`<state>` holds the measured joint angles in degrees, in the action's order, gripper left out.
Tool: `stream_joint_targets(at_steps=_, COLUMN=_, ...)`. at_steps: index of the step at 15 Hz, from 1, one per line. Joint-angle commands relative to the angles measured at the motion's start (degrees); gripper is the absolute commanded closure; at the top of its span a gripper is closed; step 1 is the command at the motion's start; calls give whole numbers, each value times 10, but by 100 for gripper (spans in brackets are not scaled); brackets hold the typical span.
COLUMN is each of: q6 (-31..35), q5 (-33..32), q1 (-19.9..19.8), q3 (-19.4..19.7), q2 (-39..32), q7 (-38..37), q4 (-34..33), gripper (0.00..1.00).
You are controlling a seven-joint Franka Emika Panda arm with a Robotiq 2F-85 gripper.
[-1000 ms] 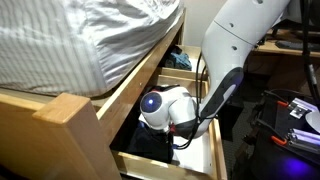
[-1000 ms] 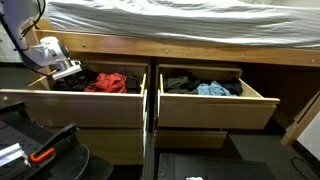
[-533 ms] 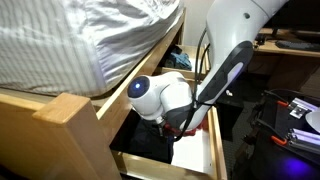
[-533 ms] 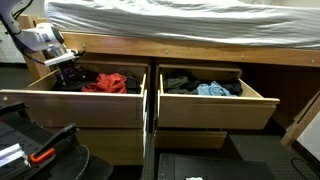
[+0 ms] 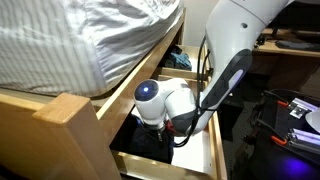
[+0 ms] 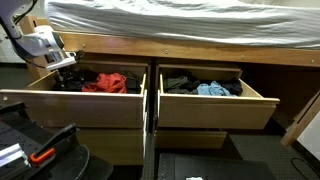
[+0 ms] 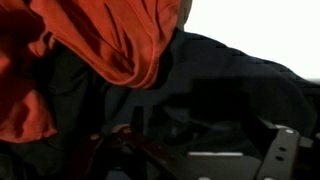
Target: Open the second drawer from the right, pick up the black cloth from the first drawer, put it in the second drawer and close the second drawer.
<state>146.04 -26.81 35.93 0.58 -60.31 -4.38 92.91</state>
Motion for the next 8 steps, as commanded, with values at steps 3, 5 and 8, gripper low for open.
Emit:
stream_joint_targets(at_steps=3, q6=54, q5=5, q1=-10, q3=1, q2=-35, q7=22, q4=-7, gripper=0)
stream_joint_targets(at_steps=5, q6=50, q5=5, q1=-7, q3=1, q2=-31, q7=21, q4=-11, gripper=0)
stream_joint_targets(at_steps=8, q6=50, q5=7, q1=-13, q3=-5, q2=-36, q7=33, q4=-16, gripper=25)
